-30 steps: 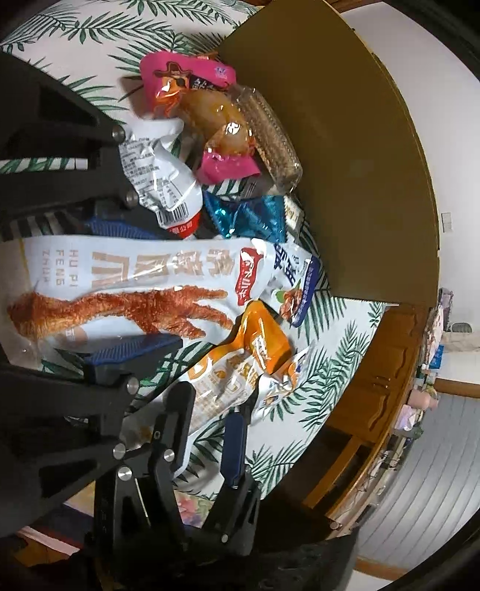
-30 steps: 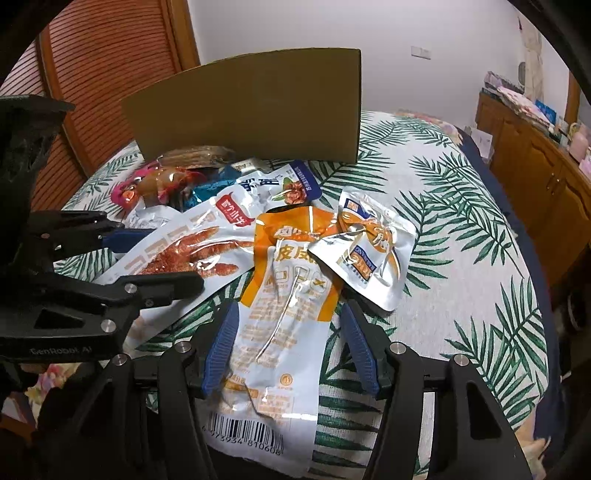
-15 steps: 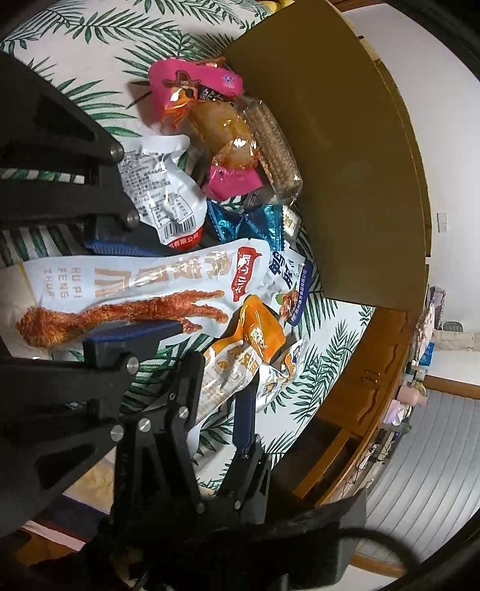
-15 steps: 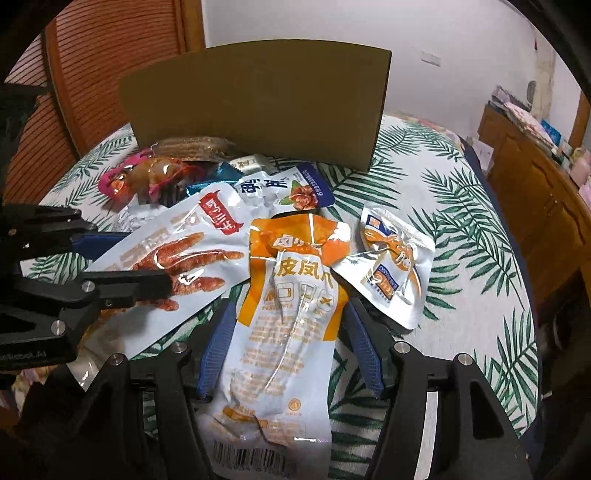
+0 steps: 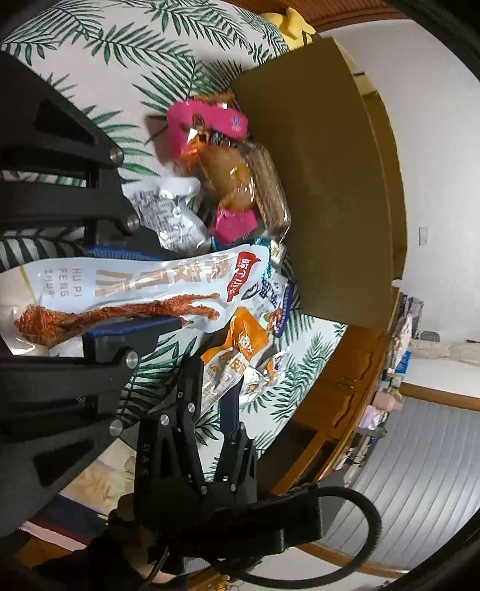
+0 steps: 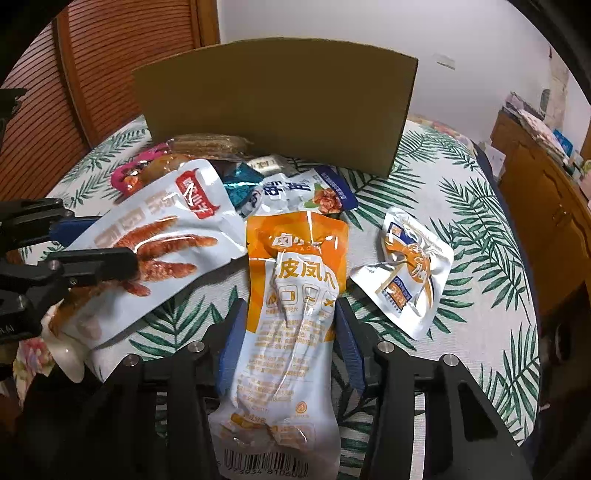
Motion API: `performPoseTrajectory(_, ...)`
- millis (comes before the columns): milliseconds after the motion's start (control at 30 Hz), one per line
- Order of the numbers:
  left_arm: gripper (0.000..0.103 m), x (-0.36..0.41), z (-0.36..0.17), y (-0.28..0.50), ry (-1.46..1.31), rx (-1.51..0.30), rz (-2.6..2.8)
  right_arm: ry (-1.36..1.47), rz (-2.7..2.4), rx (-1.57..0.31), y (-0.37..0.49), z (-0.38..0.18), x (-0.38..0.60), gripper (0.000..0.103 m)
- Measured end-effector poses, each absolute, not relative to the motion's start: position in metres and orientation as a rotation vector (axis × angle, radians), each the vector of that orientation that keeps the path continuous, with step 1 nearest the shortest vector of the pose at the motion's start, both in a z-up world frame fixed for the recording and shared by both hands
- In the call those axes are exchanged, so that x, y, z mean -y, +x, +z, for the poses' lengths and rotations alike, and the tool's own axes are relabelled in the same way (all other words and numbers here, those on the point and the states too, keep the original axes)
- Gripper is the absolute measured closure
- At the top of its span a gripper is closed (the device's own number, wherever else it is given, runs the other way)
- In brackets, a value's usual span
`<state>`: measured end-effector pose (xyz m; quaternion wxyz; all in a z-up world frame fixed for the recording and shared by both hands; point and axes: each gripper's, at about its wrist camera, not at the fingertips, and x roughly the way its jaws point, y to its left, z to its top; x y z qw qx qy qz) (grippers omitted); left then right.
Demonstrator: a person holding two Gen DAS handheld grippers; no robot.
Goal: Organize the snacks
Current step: 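Lift both pouches over the box and open both tools to drop them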
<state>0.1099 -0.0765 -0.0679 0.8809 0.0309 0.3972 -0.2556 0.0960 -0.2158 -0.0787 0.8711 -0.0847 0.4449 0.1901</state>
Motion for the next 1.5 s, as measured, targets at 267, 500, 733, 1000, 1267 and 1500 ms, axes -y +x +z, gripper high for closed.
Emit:
performPoseTrajectory(267,0.079,0.061,-0.045,0.093,0.039,-0.736,-0.512,-0.127,0.395,-0.864,0.092,-0.061,0.216,0.054)
performPoseTrajectory(500,0.079,0.05,-0.021,0.088,0.022,-0.664,-0.495,-0.109,0.395,-0.805,0.089,-0.039,0.214,0.054)
performPoseTrajectory(733,0.079,0.04,0.012,0.094,0.031,-0.607,-0.469,-0.13,0.385,-0.771,0.096,-0.017,0.209,0.053)
performPoseTrajectory(1000,0.079,0.021,0.056,0.13,0.047,-0.564,-0.404,-0.193,0.374,-0.702,0.118,0.032,0.196,0.053)
performPoseTrajectory(1267,0.078,-0.001,0.091,0.176,0.059,-0.551,-0.328,-0.224,0.349,-0.655,0.166,0.074,0.179,0.053)
performPoseTrajectory(1500,0.078,-0.016,0.091,0.208,0.045,-0.549,-0.298,-0.21,0.344,-0.631,0.21,0.086,0.167,0.052)
